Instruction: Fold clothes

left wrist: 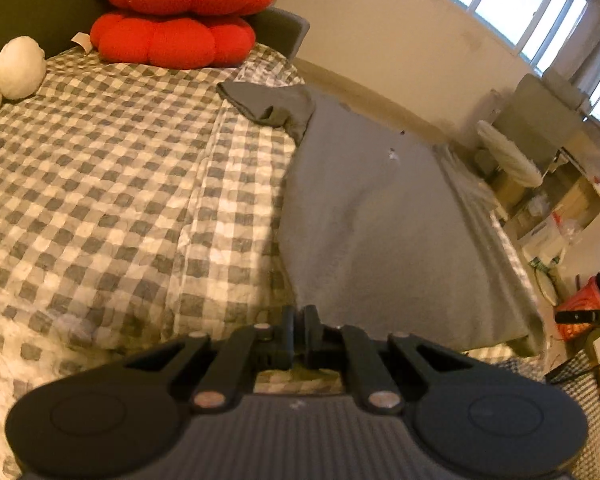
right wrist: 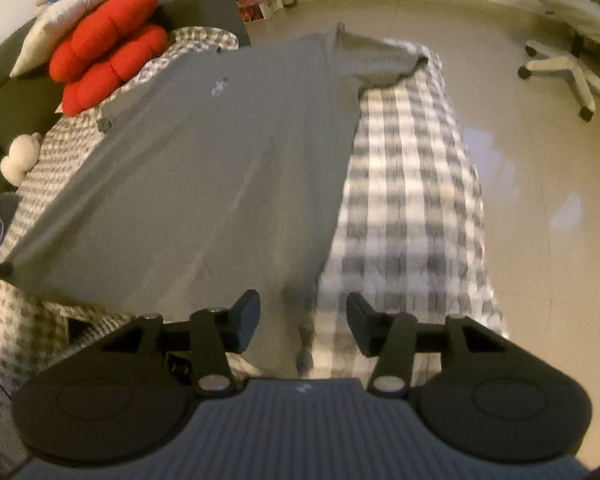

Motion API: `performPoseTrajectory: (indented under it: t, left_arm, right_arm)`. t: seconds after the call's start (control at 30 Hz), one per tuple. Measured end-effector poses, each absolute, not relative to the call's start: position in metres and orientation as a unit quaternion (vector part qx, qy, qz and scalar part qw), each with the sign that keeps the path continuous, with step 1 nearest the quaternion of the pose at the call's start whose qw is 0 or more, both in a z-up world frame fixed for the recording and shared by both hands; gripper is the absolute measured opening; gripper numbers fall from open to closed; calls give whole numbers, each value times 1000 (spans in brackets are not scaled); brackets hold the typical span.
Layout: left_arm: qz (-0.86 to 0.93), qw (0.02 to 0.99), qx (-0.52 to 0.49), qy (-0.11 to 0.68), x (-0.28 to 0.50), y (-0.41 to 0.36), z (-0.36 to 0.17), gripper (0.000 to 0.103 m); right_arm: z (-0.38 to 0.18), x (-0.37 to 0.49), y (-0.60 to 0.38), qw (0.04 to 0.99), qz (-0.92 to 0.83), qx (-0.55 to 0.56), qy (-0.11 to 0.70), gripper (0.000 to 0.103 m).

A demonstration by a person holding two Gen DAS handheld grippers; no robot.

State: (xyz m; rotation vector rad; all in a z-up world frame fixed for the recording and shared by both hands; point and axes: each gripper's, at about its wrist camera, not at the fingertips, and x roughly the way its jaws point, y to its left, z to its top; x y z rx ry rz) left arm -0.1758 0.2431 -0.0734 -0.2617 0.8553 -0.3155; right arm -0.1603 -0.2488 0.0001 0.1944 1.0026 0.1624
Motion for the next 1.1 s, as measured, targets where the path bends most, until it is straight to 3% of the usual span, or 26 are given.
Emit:
performPoseTrajectory:
  t: [0.43, 0.5, 0.57, 0.87, 1.1]
  left_arm:
    - [-122, 894, -99, 421, -164, 236, -87, 4]
    - [-122, 895, -102, 417, -162, 235, -84, 4]
    - [-124, 898, -108, 409, -163, 235, -76, 4]
    - [-158, 912, -176, 335, -174, 261, 5, 4]
    - [-183, 899, -231, 325, -173, 272, 44, 4]
  right_arm:
    - [-59, -190, -232, 867, 133, 59, 477, 51]
    - [-59, -187, -227, 872, 136, 56, 467, 43]
    - [-56, -184, -224, 875, 139, 60, 459, 11]
    - [28, -181, -233, 876, 174, 108, 437, 7]
    - [97, -188, -262, 876, 182, 183, 407, 3]
